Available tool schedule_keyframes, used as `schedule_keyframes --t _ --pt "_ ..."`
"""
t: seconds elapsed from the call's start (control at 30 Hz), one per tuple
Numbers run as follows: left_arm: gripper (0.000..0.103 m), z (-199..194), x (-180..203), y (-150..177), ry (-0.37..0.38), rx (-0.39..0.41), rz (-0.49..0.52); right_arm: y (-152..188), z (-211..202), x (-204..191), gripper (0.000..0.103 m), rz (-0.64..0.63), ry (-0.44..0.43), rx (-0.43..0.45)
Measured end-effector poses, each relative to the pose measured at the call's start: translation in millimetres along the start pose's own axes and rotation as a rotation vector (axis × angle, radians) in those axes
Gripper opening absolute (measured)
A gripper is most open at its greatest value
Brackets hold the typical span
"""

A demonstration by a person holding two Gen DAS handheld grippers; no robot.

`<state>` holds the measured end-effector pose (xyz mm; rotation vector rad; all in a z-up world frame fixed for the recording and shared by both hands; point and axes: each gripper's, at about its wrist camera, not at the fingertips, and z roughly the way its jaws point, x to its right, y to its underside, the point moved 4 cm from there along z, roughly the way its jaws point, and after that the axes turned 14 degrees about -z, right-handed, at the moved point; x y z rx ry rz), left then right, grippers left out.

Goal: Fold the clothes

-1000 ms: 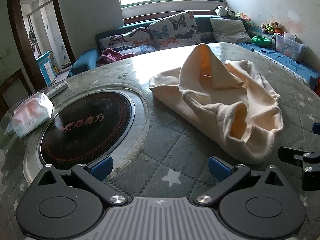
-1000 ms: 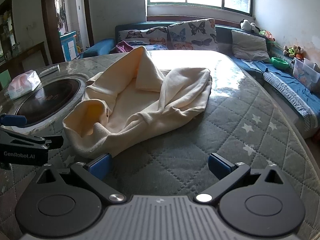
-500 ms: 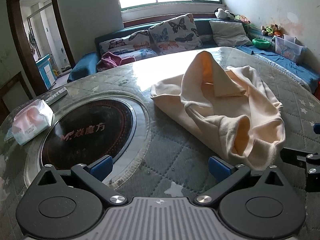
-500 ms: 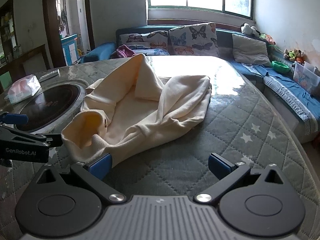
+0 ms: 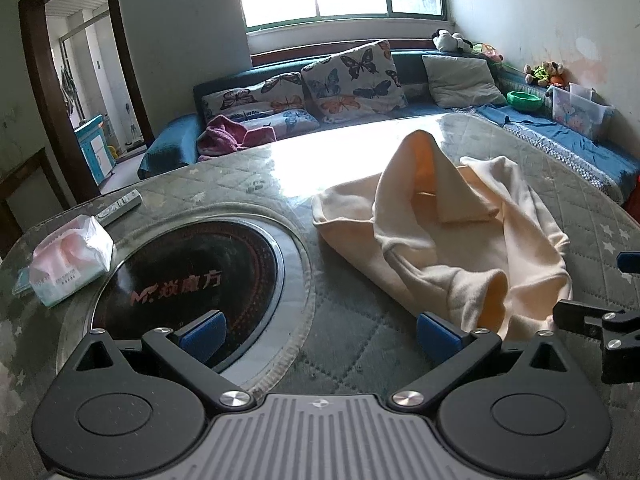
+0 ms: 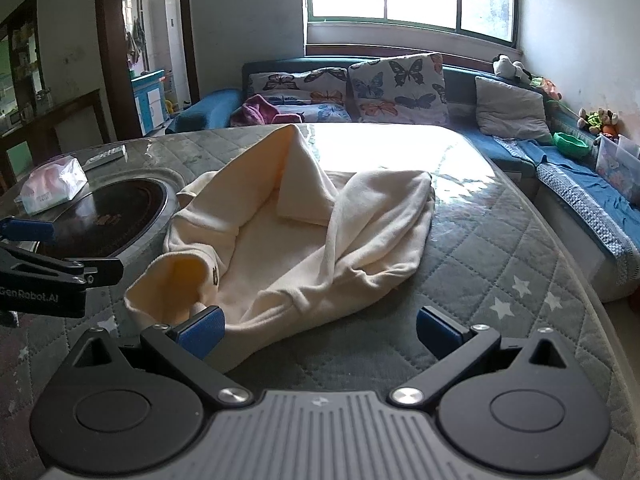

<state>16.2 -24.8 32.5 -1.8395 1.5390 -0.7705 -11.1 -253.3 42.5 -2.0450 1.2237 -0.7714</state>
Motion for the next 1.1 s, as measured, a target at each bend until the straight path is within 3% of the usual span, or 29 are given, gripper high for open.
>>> schedule_keyframes --t 0.23,0.5,0.7,0.77,1.0,1.1 --pt "0.103 6.5 10.8 -10.2 0.018 0.016 0.032 -9.8 7.9 7.5 0.102 -0.005 -0.002 0.007" --pt "0.101 25.3 35.0 -45.8 0.061 0.071 0.104 -26.3 22.5 26.8 0.094 -0.003 0.004 0.019" --pt "0.084 57.2 51.2 -77.6 0.084 0.082 0.146 -45.6 43.0 47.1 0.089 0.004 -0.002 0.021" --pt "0.078 69.7 56.0 -86.5 0.096 0.075 0.158 -51.7 51.5 54.3 0.083 0.004 0.006 0.017" --pt "0.059 114.7 80.2 -101.3 0.185 0.021 0.202 -73.0 87.1 82.2 0.072 0.059 0.000 0.001" --pt "0.035 131.8 86.1 -98.4 0.211 -0.019 0.210 -80.5 104.8 90.6 0.067 0.073 -0.001 -0.014"
